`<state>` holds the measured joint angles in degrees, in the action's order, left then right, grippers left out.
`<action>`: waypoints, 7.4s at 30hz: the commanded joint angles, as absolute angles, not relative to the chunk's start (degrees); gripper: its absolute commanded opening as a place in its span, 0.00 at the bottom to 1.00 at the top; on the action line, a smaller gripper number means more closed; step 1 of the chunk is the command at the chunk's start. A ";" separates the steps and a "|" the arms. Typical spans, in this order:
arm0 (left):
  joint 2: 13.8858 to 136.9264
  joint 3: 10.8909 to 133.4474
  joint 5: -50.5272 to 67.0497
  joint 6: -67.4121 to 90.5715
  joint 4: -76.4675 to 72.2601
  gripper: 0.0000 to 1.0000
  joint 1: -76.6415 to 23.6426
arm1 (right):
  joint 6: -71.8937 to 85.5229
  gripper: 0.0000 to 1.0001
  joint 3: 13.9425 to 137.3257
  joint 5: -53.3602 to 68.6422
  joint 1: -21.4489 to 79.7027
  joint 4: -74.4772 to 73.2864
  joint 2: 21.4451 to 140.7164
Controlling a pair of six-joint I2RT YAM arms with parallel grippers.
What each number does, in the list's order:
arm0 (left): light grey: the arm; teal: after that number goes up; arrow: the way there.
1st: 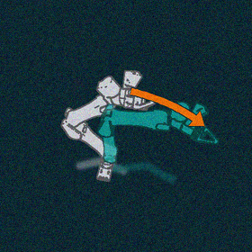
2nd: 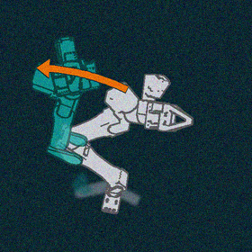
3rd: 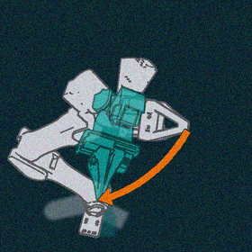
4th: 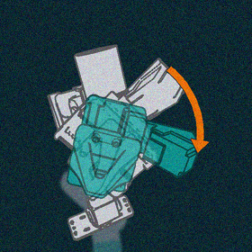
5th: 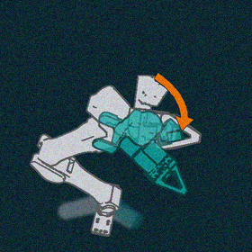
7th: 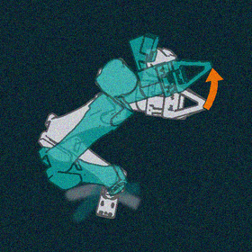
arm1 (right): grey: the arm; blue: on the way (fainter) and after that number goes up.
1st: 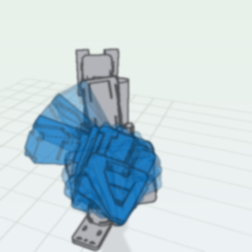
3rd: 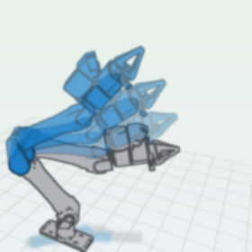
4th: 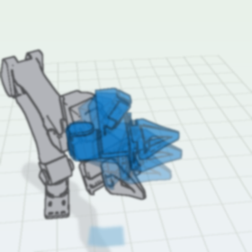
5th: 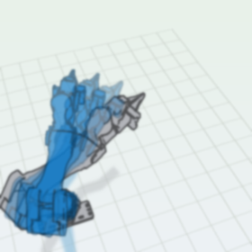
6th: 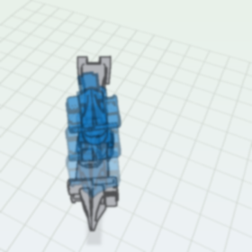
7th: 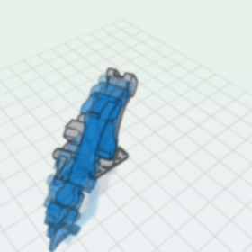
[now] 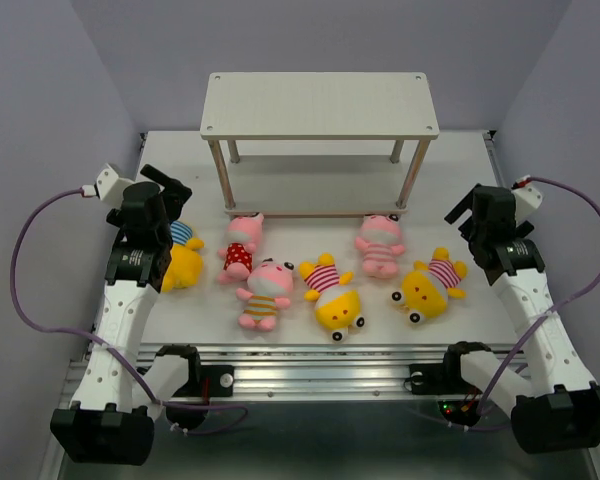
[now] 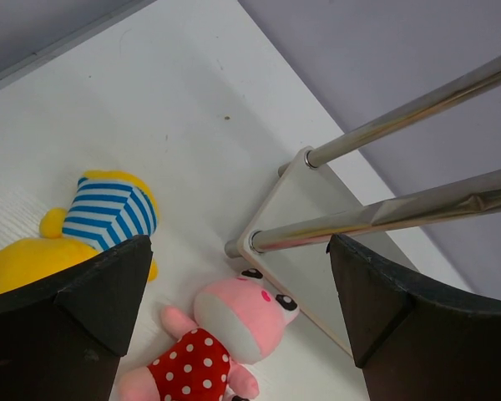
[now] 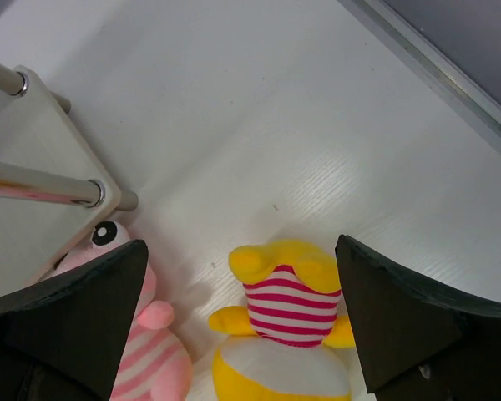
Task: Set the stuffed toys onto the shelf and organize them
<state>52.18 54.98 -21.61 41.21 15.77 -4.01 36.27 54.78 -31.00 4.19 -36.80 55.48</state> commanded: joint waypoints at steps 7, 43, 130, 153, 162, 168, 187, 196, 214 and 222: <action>51.24 54.49 -21.80 39.64 12.92 0.99 -3.69 | 28.31 1.00 57.03 -20.44 3.96 -41.22 56.25; 54.14 52.47 -19.34 38.06 9.84 0.99 -3.60 | 33.93 1.00 52.21 -17.75 33.05 -30.41 80.15; 53.96 52.56 -20.92 38.58 10.99 0.99 -3.52 | 7.65 0.11 68.99 -33.48 31.11 1.67 99.14; 53.44 53.00 -18.99 39.02 11.25 0.99 -3.52 | 10.02 0.85 70.49 -29.10 31.11 -3.43 96.24; 52.30 53.18 -18.37 40.95 14.59 0.99 -3.43 | 11.25 1.00 69.00 -24.79 31.11 -5.98 90.97; 52.64 52.29 -13.72 42.01 16.16 0.99 -3.52 | 12.39 1.00 66.10 -20.66 31.11 -6.76 84.92; 46.59 39.47 3.86 41.66 19.34 0.99 -3.60 | 26.18 1.00 55.38 -15.56 48.76 -14.94 70.49; 45.44 36.65 5.80 41.57 20.91 0.99 -3.78 | 40.94 1.00 55.09 -21.52 72.49 -7.29 80.49; 37.00 33.57 4.83 41.92 23.11 0.99 -3.87 | 47.99 0.72 65.12 -22.32 79.01 -3.42 99.22; 36.12 33.49 4.83 42.27 23.20 0.99 -3.96 | 51.50 0.59 67.41 -25.49 79.01 -10.97 100.98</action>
<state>36.91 34.20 4.60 42.13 23.59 -3.75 48.97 64.14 -22.55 78.78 -7.79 99.88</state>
